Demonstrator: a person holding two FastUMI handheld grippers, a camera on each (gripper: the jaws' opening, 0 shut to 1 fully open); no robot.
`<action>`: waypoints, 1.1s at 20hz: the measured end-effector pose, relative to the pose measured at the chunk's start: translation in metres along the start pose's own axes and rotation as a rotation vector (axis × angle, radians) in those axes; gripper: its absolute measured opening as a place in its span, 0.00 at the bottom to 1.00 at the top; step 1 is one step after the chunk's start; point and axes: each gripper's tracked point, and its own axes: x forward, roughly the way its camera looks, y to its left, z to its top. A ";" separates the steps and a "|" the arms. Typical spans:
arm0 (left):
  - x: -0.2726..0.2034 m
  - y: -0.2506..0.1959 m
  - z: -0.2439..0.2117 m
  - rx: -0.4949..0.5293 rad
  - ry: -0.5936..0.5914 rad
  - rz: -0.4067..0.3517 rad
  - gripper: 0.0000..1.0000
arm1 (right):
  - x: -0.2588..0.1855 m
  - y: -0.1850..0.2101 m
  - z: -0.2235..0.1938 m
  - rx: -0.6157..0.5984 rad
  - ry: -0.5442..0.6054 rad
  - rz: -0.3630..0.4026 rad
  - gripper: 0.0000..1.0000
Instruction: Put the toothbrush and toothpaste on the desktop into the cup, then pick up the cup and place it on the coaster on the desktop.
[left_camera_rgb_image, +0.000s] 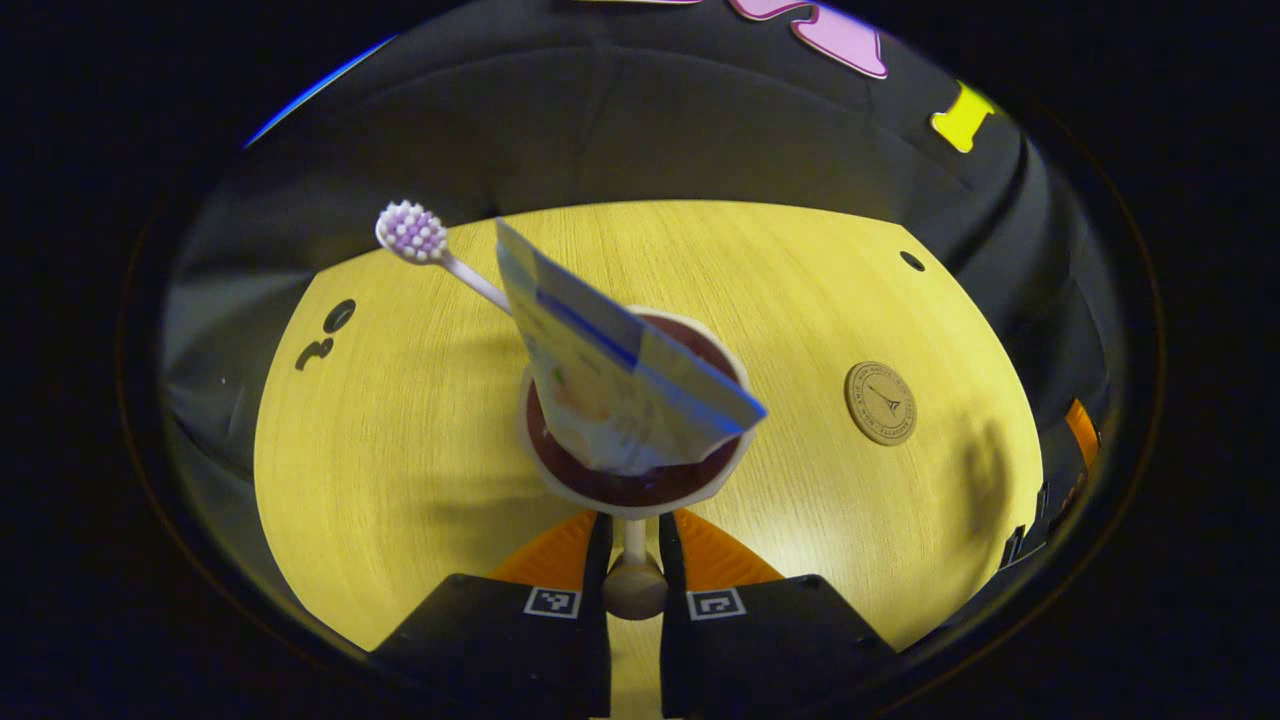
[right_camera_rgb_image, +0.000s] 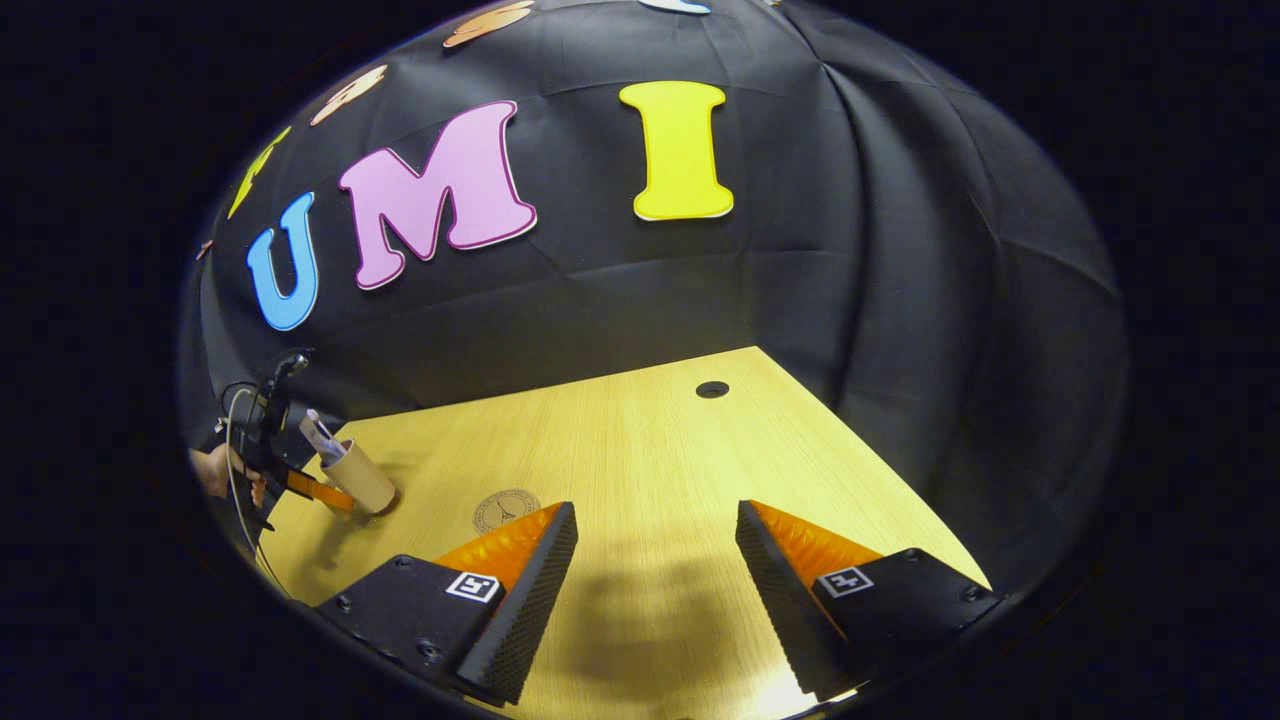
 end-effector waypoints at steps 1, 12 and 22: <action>-0.005 -0.002 0.003 0.006 -0.006 -0.007 0.24 | 0.000 0.001 0.000 -0.001 0.000 0.002 0.98; -0.002 -0.109 0.053 0.130 -0.072 -0.141 0.24 | 0.002 0.012 -0.003 0.000 0.003 0.026 0.98; 0.026 -0.202 0.043 0.324 0.015 -0.232 0.24 | 0.005 0.019 -0.010 0.002 0.015 0.051 0.98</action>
